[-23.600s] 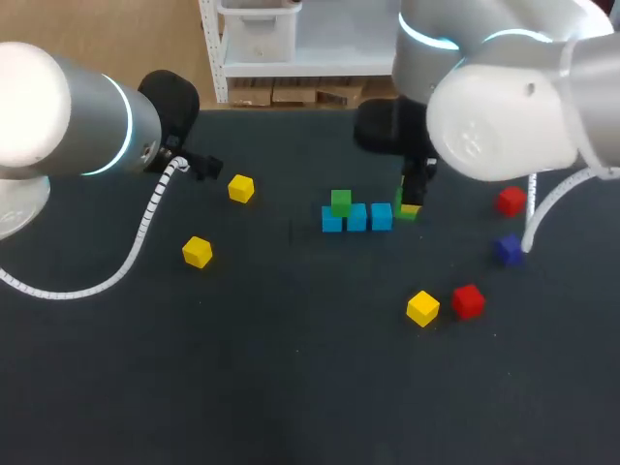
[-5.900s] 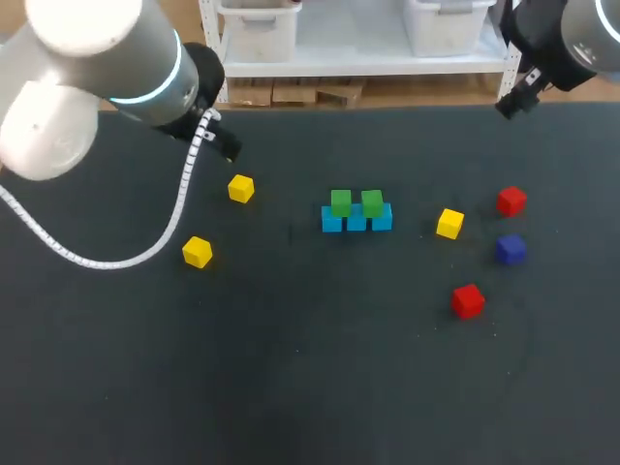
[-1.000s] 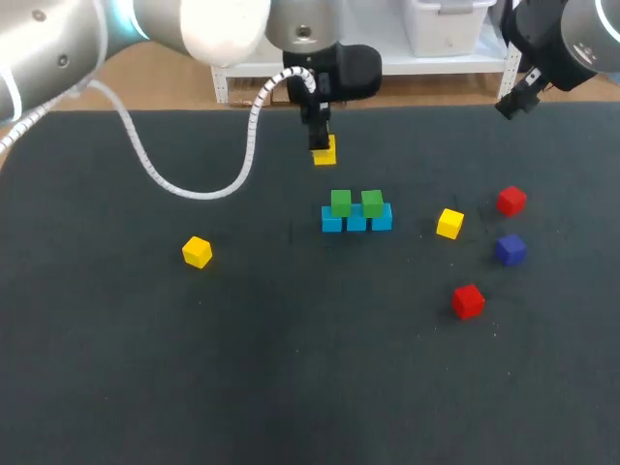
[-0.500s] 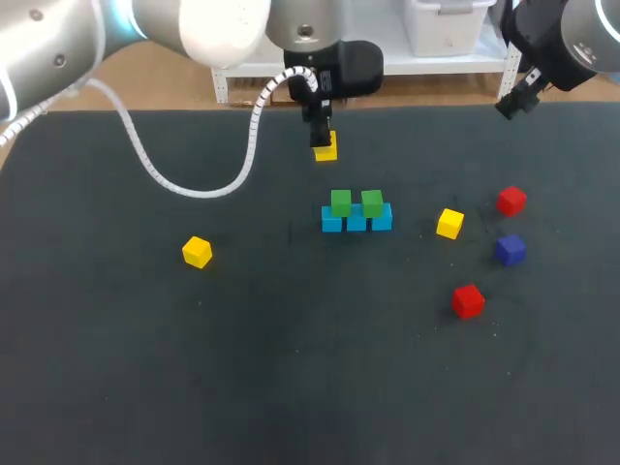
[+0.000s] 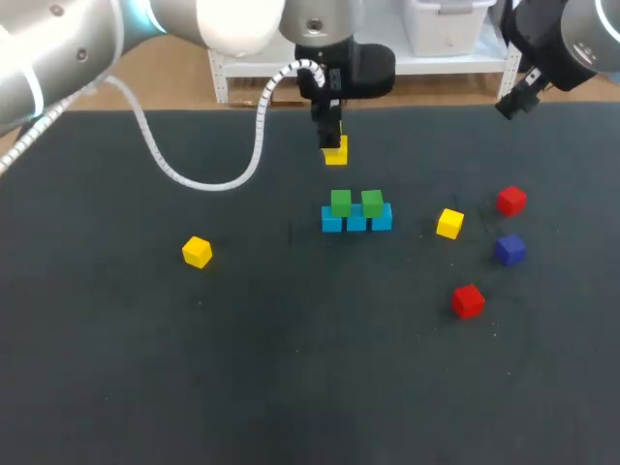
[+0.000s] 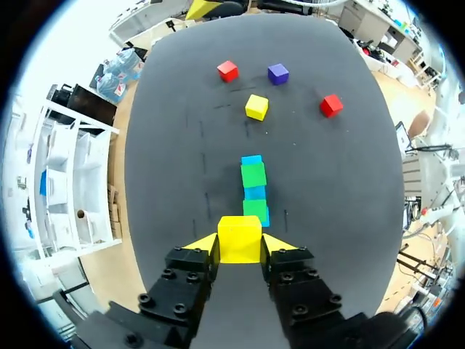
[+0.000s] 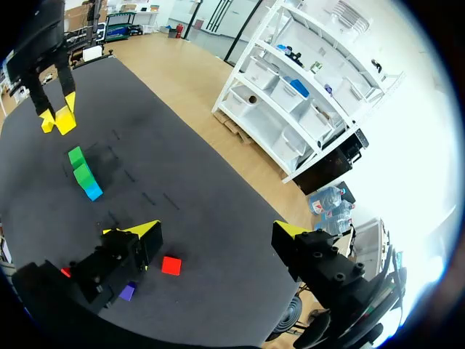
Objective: Place the blue cubes, place green cubes on the blue cubes, place the yellow cubes on the green cubes, then place the red cubes on the yellow cubes, and place purple cube on the red cubes.
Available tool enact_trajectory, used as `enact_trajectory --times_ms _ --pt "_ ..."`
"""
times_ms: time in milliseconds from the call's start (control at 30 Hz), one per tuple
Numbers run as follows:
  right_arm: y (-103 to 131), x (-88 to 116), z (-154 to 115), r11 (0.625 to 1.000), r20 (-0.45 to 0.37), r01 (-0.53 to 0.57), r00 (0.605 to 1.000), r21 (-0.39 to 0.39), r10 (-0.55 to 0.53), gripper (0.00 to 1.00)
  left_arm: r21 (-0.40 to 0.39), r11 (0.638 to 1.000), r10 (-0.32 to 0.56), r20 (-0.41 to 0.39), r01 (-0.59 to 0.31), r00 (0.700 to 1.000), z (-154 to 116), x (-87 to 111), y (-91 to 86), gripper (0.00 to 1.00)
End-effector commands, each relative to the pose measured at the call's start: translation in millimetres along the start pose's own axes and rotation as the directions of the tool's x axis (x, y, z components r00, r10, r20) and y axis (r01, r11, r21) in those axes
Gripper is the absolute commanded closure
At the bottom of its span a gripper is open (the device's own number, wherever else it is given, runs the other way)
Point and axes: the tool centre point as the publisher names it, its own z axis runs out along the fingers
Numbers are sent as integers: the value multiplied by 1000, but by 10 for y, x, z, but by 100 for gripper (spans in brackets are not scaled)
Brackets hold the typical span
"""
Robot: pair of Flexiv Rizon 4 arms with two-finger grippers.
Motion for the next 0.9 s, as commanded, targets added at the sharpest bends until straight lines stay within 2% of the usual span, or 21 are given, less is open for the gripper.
enact_trajectory --times_ms 33,233,433,533,667,800,900 --pt "10 8 2 1000 3 -1 1000 6 1 0 107 994 -17 -33 21 999 -18 -76 171 100" --pt "10 8 2 1000 3 -1 1000 6 1 0 195 980 -30 -35 37 999 54 -189 106 100" --pt "10 8 2 1000 3 -1 1000 6 1 0 229 973 -21 -16 24 1000 165 -293 -26 100" --pt "10 8 2 1000 3 -1 1000 6 1 0 223 974 -35 -3 34 999 222 -297 -106 100" --pt "10 8 2 1000 3 -1 1000 6 1 0 194 979 -60 -42 67 997 257 -275 -191 100" --pt "10 8 2 1000 3 -1 1000 6 1 0 130 986 -94 -87 105 992 247 -232 -248 100" --pt "10 8 2 1000 3 -1 1000 6 1 0 92 989 -110 -88 118 990 242 -230 -276 100"
